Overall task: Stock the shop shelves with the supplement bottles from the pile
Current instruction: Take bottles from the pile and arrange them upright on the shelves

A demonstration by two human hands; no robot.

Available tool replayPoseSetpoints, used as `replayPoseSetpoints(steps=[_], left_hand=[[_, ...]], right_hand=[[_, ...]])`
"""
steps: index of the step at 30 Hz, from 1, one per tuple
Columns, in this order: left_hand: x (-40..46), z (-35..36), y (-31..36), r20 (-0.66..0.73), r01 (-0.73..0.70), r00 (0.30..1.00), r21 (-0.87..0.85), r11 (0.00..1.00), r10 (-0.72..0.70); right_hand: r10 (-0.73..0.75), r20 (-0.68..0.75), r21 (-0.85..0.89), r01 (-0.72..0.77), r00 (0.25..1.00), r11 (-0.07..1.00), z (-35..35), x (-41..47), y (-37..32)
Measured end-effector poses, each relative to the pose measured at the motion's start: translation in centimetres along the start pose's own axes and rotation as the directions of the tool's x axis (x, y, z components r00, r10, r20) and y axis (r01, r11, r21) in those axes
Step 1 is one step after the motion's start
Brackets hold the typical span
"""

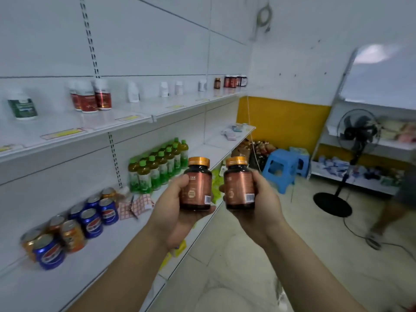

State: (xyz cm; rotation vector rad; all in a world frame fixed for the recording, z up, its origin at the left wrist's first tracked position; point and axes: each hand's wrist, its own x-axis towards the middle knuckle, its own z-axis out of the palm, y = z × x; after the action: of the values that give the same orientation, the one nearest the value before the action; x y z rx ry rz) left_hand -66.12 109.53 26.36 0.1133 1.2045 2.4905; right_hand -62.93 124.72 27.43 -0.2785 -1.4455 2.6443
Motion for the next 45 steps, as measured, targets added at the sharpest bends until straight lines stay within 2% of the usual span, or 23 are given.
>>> replayPoseSetpoints(steps=[6,12,17,23,29,33,37,45], left_hand=[[12.6,0.6,-1.1,0.076,0.011,0.997,0.074,0.997,-0.016],[26.3,2.7,-0.7,0.174,0.007,0.984,0.079,0.997,-0.021],[37.6,6.0,0.6,0.252,0.029,0.966,0.098,0.995,-0.053],[49.2,10.6,0.0,0.332,-0.093,0.943,0.167,0.982,0.033],[61.7,15.7,-2.1,0.284,-0.141,0.953,0.097,0.985,0.108],[69.6,19.9,-2.7,0.216,-0.218,0.955,0.053,0.974,0.202],[76.3,22.4,-2.5,0.153,-0.324,0.939,0.104,0.940,0.307],[89.9,22.9,-2.0,0.067,-0.468,0.883,0.220,0.856,0.465]], right_hand=[[0.074,0.025,0.237,-0.078,0.997,0.968,-3.0,9.9,-2.8],[0.028,-0.048,0.027,-0.027,0.998,0.999,-4.8,22.5,-5.7],[-0.051,-0.060,-0.056,0.048,0.997,0.997,-6.8,32.8,-9.6],[-0.165,-0.051,-0.099,0.159,0.985,0.982,-11.1,44.4,-14.8],[-0.159,0.079,0.015,0.158,0.984,0.987,-16.6,56.3,-20.9],[-0.130,0.157,-0.034,0.137,0.979,0.990,-19.2,64.4,-25.7],[-0.135,0.221,-0.099,0.160,0.966,0.982,-20.5,72.3,-29.5],[-0.116,0.331,-0.202,0.190,0.936,0.961,-21.7,89.4,-31.4]])
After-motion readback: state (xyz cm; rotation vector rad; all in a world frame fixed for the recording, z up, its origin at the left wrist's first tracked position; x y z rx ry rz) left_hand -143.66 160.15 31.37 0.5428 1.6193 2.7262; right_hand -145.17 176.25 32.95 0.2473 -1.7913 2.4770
